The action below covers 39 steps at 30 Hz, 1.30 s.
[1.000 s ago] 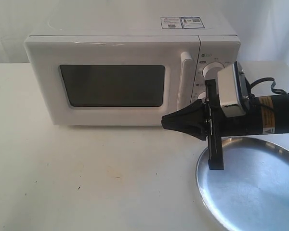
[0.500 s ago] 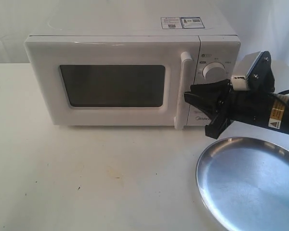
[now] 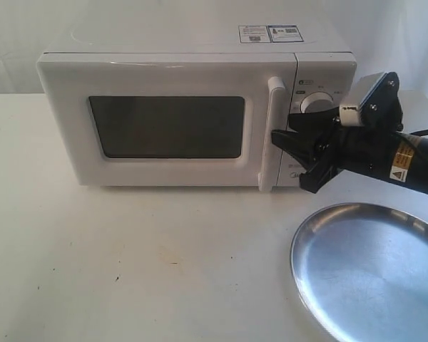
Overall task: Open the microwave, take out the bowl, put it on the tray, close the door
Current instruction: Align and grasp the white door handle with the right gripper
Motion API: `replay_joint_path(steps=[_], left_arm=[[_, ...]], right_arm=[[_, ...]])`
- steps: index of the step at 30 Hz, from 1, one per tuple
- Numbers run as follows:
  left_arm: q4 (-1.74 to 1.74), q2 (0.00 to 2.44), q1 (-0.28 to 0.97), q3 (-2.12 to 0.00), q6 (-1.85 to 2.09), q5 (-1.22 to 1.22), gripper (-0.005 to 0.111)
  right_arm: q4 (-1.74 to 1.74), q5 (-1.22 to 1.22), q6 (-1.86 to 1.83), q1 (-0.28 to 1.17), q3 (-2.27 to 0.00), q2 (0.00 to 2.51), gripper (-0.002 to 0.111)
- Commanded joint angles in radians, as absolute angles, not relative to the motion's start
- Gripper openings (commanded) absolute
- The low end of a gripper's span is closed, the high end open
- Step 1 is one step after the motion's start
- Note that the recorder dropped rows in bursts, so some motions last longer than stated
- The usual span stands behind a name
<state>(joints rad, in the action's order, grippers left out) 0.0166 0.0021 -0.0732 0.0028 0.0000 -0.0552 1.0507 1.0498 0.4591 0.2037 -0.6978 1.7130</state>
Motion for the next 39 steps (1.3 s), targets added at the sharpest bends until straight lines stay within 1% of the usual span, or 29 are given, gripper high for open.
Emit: replay_joint_path(steps=[1, 8, 15, 17, 18, 19, 20, 29, 36, 39], left_arm=[[0.009, 0.000, -0.069, 0.000, 0.000, -0.059, 0.000], [0.009, 0.000, -0.069, 0.000, 0.000, -0.059, 0.000], [0.009, 0.000, -0.069, 0.000, 0.000, -0.059, 0.000], [0.009, 0.000, -0.069, 0.000, 0.000, -0.059, 0.000], [0.009, 0.000, -0.069, 0.000, 0.000, -0.059, 0.000], [0.009, 0.000, -0.069, 0.000, 0.000, -0.059, 0.000], [0.009, 0.000, -0.069, 0.000, 0.000, -0.059, 0.000], [0.009, 0.000, -0.069, 0.000, 0.000, -0.059, 0.000], [0.009, 0.000, -0.069, 0.000, 0.000, -0.059, 0.000], [0.009, 0.000, -0.069, 0.000, 0.000, -0.059, 0.000]], right_arm=[[1.043, 1.084, 0.450, 0.199, -0.744, 1.771, 0.043], [1.056, 1.135, 0.481, 0.203, -0.803, 1.822, 0.043], [1.158, 1.173, 0.539, 0.214, -0.845, 1.830, 0.035], [1.161, 1.167, 0.539, 0.220, -0.848, 1.830, 0.024], [1.161, 1.167, 0.539, 0.227, -0.848, 1.830, 0.016], [1.161, 1.165, 0.527, 0.229, -0.848, 1.830, 0.002], [1.164, 1.165, 0.525, 0.229, -0.848, 1.830, 0.000], [1.285, 1.199, 0.534, 0.229, -0.856, 1.830, 0.000], [1.478, 1.221, 0.599, 0.229, -0.889, 1.830, 0.000], [1.490, 1.221, 0.602, 0.235, -0.889, 1.835, 0.000]])
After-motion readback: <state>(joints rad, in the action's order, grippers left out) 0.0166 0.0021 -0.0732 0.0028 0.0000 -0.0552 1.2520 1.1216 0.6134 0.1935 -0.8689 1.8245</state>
